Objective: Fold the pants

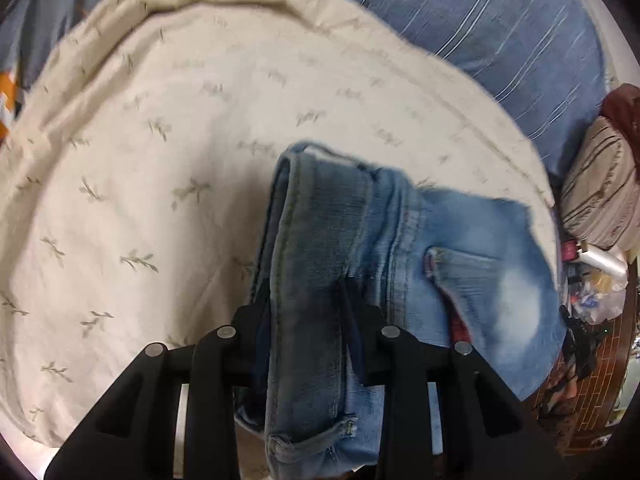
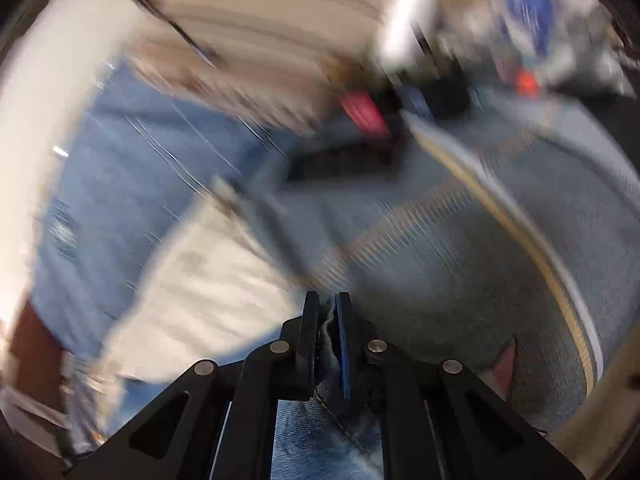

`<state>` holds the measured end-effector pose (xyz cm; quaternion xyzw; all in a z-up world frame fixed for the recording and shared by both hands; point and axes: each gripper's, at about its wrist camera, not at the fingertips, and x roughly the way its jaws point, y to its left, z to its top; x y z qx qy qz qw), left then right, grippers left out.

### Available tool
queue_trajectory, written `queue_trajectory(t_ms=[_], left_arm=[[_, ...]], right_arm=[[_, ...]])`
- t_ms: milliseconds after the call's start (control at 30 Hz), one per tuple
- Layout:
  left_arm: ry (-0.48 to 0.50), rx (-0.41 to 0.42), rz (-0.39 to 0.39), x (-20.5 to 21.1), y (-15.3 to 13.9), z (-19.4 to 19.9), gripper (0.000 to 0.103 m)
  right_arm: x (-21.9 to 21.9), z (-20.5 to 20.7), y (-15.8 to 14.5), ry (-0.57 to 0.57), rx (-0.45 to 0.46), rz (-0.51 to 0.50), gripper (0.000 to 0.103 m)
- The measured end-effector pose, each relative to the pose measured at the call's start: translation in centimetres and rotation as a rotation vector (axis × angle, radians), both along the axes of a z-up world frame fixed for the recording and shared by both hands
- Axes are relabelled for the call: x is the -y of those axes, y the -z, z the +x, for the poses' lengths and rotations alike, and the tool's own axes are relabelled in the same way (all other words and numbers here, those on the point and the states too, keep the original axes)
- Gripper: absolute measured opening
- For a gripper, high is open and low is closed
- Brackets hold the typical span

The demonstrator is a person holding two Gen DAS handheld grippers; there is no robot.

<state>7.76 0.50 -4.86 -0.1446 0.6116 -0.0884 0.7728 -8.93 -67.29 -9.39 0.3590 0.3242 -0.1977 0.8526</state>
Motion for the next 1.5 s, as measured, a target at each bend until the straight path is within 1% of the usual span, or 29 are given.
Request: queue_trajectory(t_ms=[33,100,167,233,267,300,333,367,400,433,467,500,533,567,600,667,700,733,833,867,900,933,1033,1100,1200,1267,1300,1400,1500], left_arm=[[-0.005,0.001,-0.006,-0.2,0.0,-0.1,0.03],[-0.003,0.002,-0.021,-0.6,-0.7,-0.4,0.03],[0.01,0.015,-0.046,-1.5,-1.9,-1.1,0.03],[0.024,0.036,-0.079,-2.3,-3.1,-2.3,0.031],[0.037,0.04,-0.101,-2.7,-3.6,-3.0,0.033],[0.052,0.043,-0.127,-3.1,-3.9,-3.9,0.041],[0.064,0.048,-0.158,-3.4,-4.2,-4.8,0.05],[0.071,0.052,-0.184,-3.6,-4.3,-5.5,0.054],[0.081,0.054,-0.213,-3.6,-4.2,-6.2,0.064],[0.088,0.051,-0.226,-3.4,-3.8,-6.7,0.067],[0.097,0.039,-0.212,-2.9,-3.1,-7.0,0.067],[0.099,0.02,-0.165,-2.4,-2.3,-7.0,0.067],[0.099,-0.003,-0.1,-1.6,-1.5,-6.7,0.064],[0.104,-0.027,-0.04,-1.1,-0.7,-6.6,0.059],[0.12,-0.064,-0.008,-0.5,0.4,-6.3,0.054],[0.112,-0.081,-0.032,-0.7,0.3,-6.5,0.051],[0.121,-0.06,-0.051,-0.9,-0.9,-6.8,0.048],[0.135,-0.038,-0.055,-1.0,-1.7,-7.0,0.047],[0.224,0.107,-0.06,-1.4,-6.8,-8.8,0.048],[0.257,0.158,-0.066,-1.0,-8.8,-9.2,0.048],[0.284,0.205,-0.06,-0.4,-10.6,-9.4,0.053],[0.299,0.239,-0.047,0.3,-11.8,-9.5,0.063],[0.39,0.335,-0.008,4.8,-15.0,-8.7,0.078],[0.496,0.347,0.015,9.6,-16.1,-7.6,0.08],[0.648,0.324,0.026,17.0,-15.8,-6.1,0.079],[0.769,0.301,0.058,23.7,-15.1,-5.4,0.08],[0.807,0.291,0.063,26.1,-14.8,-5.5,0.08],[0.93,0.238,0.059,34.6,-13.3,-4.8,0.08],[0.998,0.167,0.051,42.0,-11.4,-3.7,0.08]], right_arm=[[0.0,-0.7,-0.2,0.013,0.035,0.019,0.02],[-0.3,-3.3,-1.3,0.059,0.123,0.05,0.021],[-1.1,-6.5,-2.5,0.109,0.171,0.037,0.025],[-1.6,-9.3,-2.5,0.14,0.176,0.038,0.042],[-2.1,-10.7,-2.1,0.154,0.166,0.047,0.045],[-2.8,-11.9,-1.4,0.166,0.151,0.063,0.046],[-3.4,-12.9,-0.4,0.173,0.141,0.089,0.047],[-3.4,-13.5,0.2,0.179,0.137,0.114,0.047],[-3.8,-13.8,1.4,0.181,0.13,0.152,0.048],[-4.1,-13.5,2.8,0.176,0.117,0.197,0.048],[-4.1,-13.4,3.2,0.169,0.108,0.217,0.048],[-4.3,-12.9,3.6,0.155,0.113,0.22,0.034],[-4.7,-12.3,3.3,0.142,0.121,0.173,0.021],[-5.1,-11.8,2.8,0.136,0.103,0.112,0.021],[-5.3,-11.5,2.3,0.126,0.079,0.061,0.021],[-5.4,-11.6,1.6,0.125,0.082,0.078,0.025],[-5.3,-12.4,1.1,0.123,0.115,0.088,0.025],[-5.3,-13.1,0.7,0.121,0.143,0.092,0.03],[-5.2,-15.5,0.5,0.152,0.201,0.132,0.049],[-5.2,-15.7,0.9,0.149,0.214,0.159,0.051],[-5.3,-15.8,1.6,0.142,0.23,0.2,0.051],[-5.3,-15.5,2.5,0.128,0.246,0.247,0.051],[-5.9,-14.1,4.5,0.112,0.222,0.304,0.051],[-6.2,-13.2,5.7,0.097,0.221,0.336,0.051],[-6.2,-12.9,6.1,0.107,0.296,0.354,0.055],[-6.2,-13.1,5.6,0.079,0.384,0.359,0.048],[-6.2,-13.0,5.2,0.066,0.398,0.347,0.046],[-5.9,-12.6,5.1,0.053,0.391,0.342,0.046],[-5.4,-12.3,6.1,0.068,0.357,0.364,0.049]])
